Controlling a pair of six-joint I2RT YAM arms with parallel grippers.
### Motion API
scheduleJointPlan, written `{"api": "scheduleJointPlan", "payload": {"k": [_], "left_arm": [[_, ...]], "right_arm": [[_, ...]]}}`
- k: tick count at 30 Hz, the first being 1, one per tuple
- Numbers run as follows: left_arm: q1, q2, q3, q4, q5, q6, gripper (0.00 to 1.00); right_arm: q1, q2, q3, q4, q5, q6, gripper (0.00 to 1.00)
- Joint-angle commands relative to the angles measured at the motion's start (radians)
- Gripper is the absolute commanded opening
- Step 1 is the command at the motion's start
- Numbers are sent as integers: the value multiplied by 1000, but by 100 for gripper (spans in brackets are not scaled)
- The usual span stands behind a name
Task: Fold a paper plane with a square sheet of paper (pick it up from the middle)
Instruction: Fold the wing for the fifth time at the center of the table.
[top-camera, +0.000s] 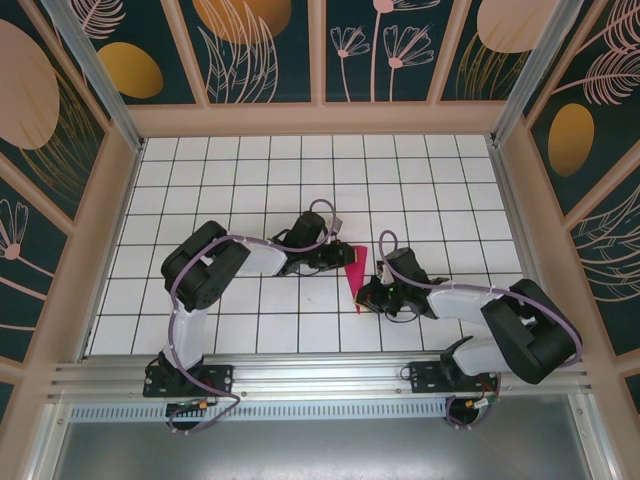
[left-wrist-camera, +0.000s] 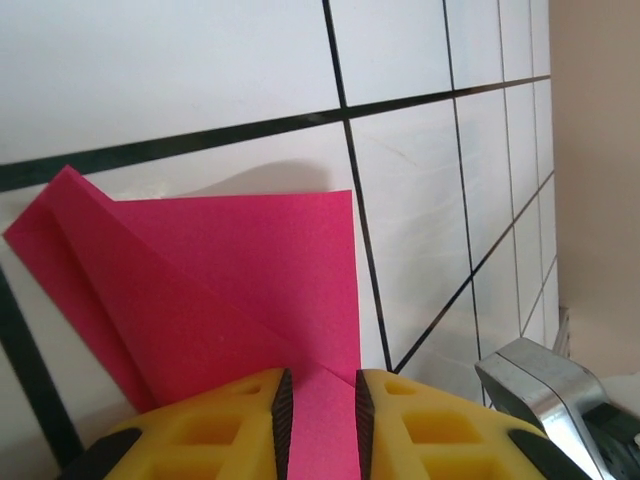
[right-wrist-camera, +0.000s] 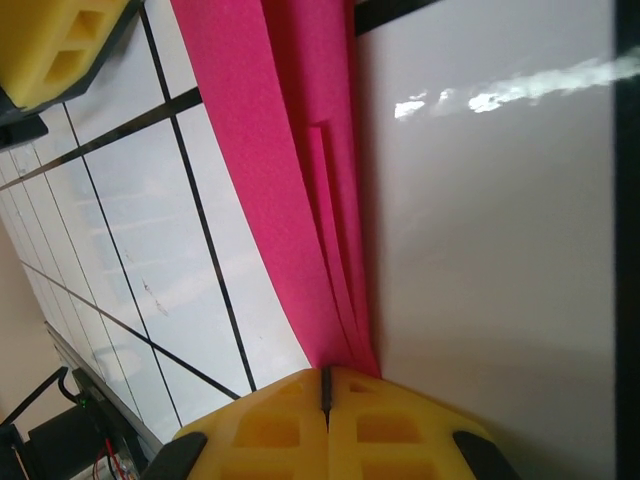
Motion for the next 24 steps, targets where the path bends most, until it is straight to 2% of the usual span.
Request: {"api": "scheduleJointPlan", "payload": {"k": [1,6,12,24], "left_arm": [[4,19,92,-121,-76,76,24],[24,89,93,-111,-100,51,21],[58,73,84,-151,-194,100,20],[154,113,181,-179,-172,186,23]], "right_arm": [[-3,47,-38,-172,44,-55,0],[-9,43,-43,-194,21,-93,0],[-38,44,-57,-193,9,-116,0],[-42,51,-63,-189,-21,-156,0]]}}
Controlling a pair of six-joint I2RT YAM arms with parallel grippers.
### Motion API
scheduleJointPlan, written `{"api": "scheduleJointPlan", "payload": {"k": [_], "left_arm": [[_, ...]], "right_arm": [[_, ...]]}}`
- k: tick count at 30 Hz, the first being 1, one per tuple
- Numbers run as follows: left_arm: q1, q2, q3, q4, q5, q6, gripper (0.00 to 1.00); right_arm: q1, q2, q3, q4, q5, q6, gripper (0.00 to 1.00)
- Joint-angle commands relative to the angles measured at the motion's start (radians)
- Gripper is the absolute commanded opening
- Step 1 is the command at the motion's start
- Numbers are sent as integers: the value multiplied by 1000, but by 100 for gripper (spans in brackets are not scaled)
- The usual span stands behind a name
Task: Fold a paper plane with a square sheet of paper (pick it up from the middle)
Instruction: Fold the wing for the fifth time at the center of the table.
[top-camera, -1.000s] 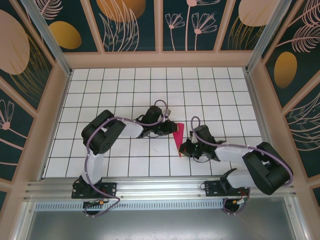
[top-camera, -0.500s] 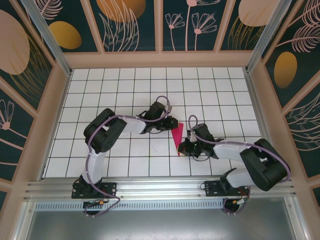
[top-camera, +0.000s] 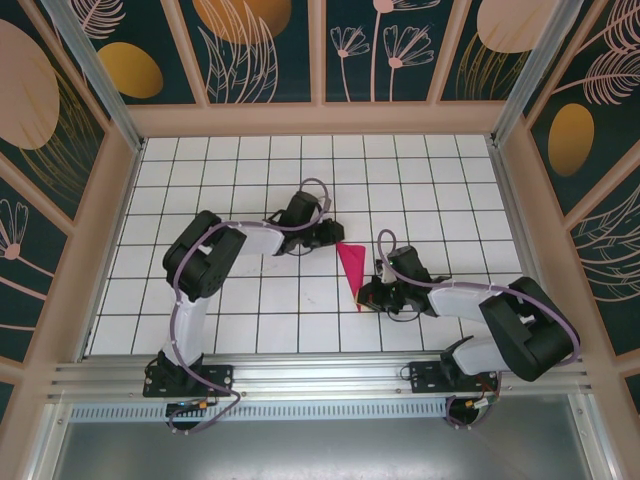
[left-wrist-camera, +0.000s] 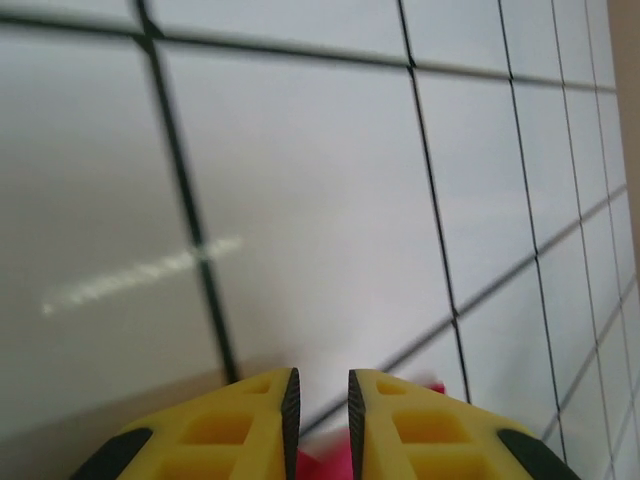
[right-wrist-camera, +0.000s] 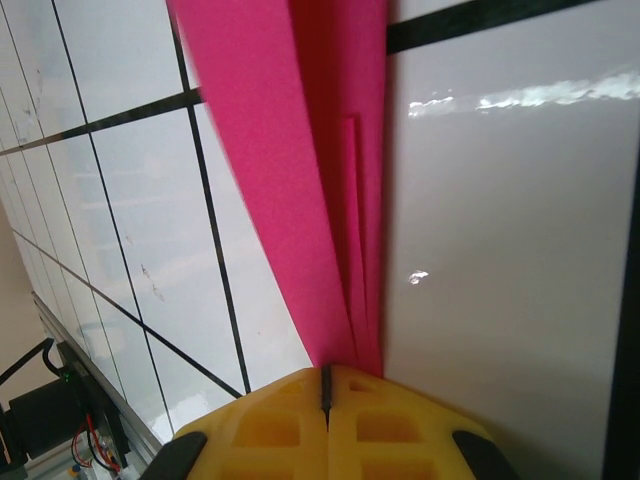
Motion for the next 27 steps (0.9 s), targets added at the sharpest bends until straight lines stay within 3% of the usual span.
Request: {"api": "scheduleJointPlan", "payload": {"k": [1,9,12,17,22,27], "left_arm": [[33,46,31,-60,-59,66,23],[49,-94,31,-44,-21,58,28],[43,-171,-57,57,70,-20,27],[-45,-256,-199,137,147,-79,22],[-137,-271,-322,207,118,-151,16],[-156,-229,-363,298,163,-209,15]], "right_arm": [[-2,45,-60,-187,27,-42,0],[-40,74,-19,-186,20,-70,0],[-40,93,-13,-176,16,-70,0],[-43,114,-10,-156,21,-76,0],[-49,155,8,-127,27,-88,0],[-51,188,31,-106,28,-89,0]]}}
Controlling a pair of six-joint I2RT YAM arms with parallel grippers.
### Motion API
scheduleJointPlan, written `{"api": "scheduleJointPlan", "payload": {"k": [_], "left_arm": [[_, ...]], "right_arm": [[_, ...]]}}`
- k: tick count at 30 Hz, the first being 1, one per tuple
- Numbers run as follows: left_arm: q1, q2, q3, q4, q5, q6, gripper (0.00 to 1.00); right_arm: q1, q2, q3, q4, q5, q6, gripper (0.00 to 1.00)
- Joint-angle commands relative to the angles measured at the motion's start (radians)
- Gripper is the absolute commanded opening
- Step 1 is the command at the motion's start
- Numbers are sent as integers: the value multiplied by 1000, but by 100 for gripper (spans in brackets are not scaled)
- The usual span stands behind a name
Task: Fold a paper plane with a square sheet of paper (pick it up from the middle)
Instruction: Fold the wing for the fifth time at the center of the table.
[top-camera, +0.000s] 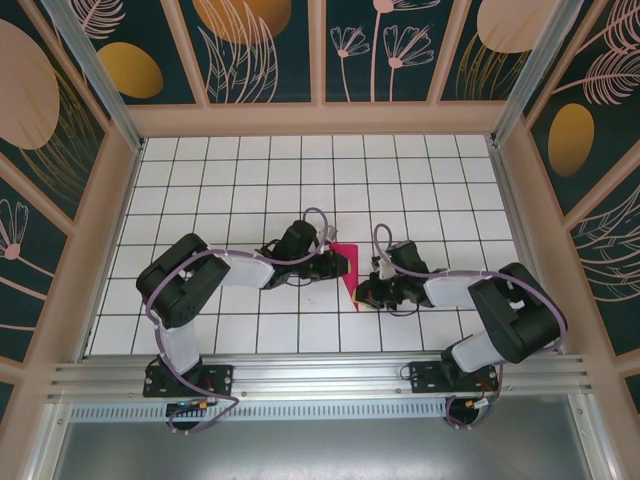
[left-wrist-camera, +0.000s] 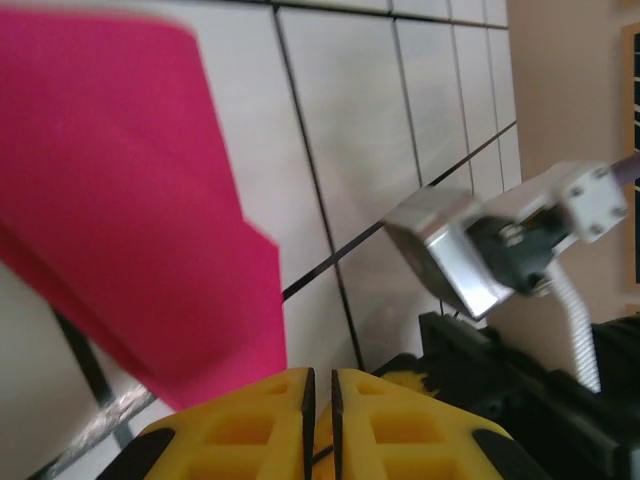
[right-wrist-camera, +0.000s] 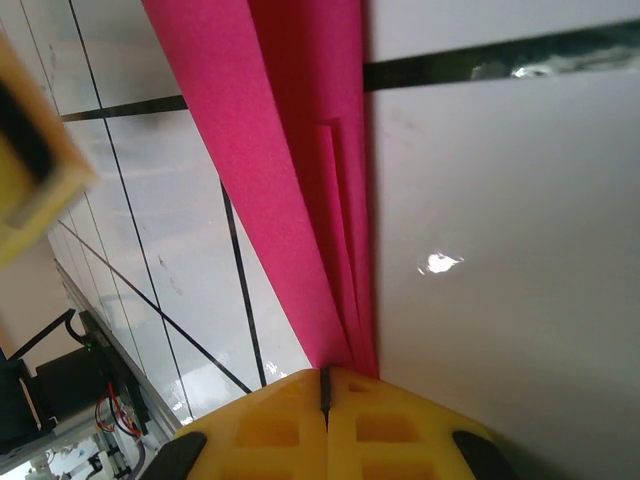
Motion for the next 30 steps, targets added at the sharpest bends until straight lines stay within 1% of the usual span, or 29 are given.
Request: {"api": "scheduleJointPlan", "payload": {"k": [1,5,8,13,18,22,24,25,27,30], "left_arm": [[1,21,-5,110,35,-47,16],[-8,40,1,126,56,-46,17],[-11,55,-14,124,90,-38,20],[-10,101,-6,114,85,-20,21],[-10,152,8,85,30,1,20],[-11,172,9,37,-17,15,19],[-11,169,6,9,-40,25,18],[-9,169,4,-4,-45,29,18],[-11,174,16,-48,-58,40,16],[-11,184,31,-96,-74,40,13]], "right_arm": [[-4,76,-24,-110,144,-26,0],[-4,97,-10,-107,146,-30,0],[-4,103,-6,-103,147,-29,0],[-4,119,-6,-85,145,-25,0],[-4,119,-16,-76,132,-26,0],[-4,81,-17,-87,125,-33,0],[-4,42,-9,-89,113,-27,1],[-3,15,2,-97,112,-22,3],[-1,-36,26,-123,126,-16,4],[2,-81,47,-122,110,-2,4]]}}
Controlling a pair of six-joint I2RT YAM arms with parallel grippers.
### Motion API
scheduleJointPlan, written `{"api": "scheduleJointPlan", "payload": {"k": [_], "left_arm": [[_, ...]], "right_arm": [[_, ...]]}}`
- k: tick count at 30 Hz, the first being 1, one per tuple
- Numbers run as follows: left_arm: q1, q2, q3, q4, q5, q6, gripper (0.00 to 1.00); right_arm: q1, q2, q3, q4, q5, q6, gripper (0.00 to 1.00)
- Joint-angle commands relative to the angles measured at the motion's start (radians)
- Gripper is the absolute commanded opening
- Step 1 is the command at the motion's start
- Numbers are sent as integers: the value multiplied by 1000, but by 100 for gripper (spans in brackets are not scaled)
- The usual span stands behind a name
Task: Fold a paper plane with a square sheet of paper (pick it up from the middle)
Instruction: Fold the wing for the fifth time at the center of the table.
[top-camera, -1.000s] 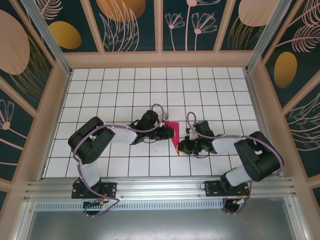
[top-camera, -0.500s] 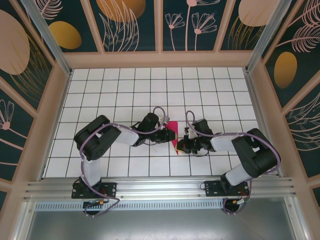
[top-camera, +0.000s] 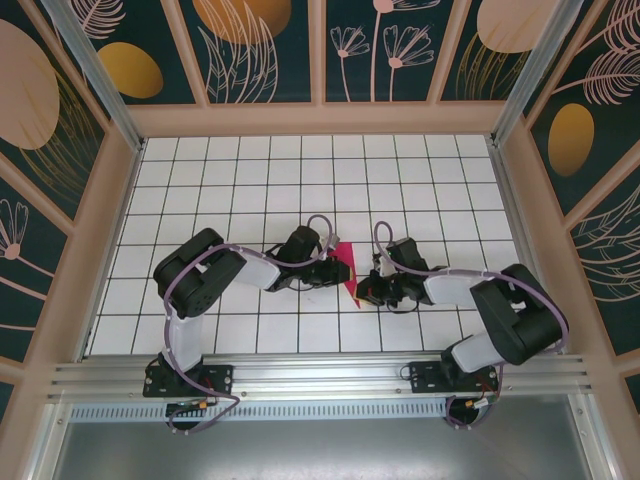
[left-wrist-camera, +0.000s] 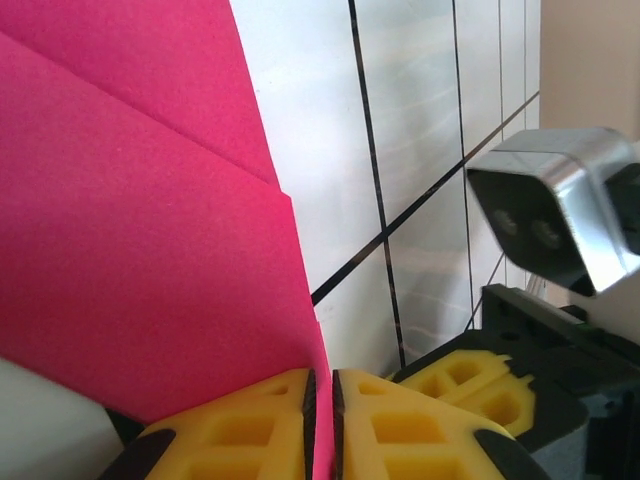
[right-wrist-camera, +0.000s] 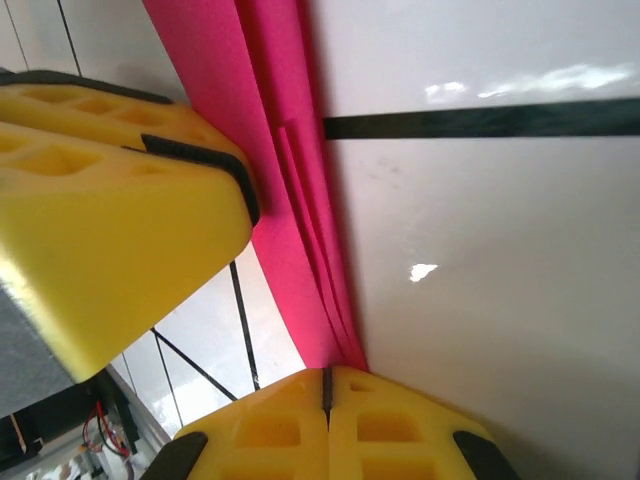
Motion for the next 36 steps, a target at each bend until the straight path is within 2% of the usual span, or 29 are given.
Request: {"api": "scheduleJointPlan", "payload": {"k": [1,10,16,19,24,28,33,36], "left_arm": [[-5,75,14,-155,-141,50,12],[-6,96,56,-230,-168,62,9],[-6,100,61,-254,-187,66,8],[-6,100,60,-272,-208,61,5],[-6,103,65,-288,-227,59,5],[-5,111,72,-294,-231,56,4],[-5,120,81,-299,-227,59,4],[-6,117,83,-304,-229,63,4]], "right_arm": [[7,-43,22,-46,39,9,4],[33,-14,13,43,-53,18,3],[33,80,10,-47,42,0,1],[33,103,-28,-28,49,15,1],[52,20,-21,-68,61,18,1],[62,-45,-42,-36,-14,27,3],[61,-12,-94,-19,-2,32,3],[58,24,-94,-79,71,27,2]]}}
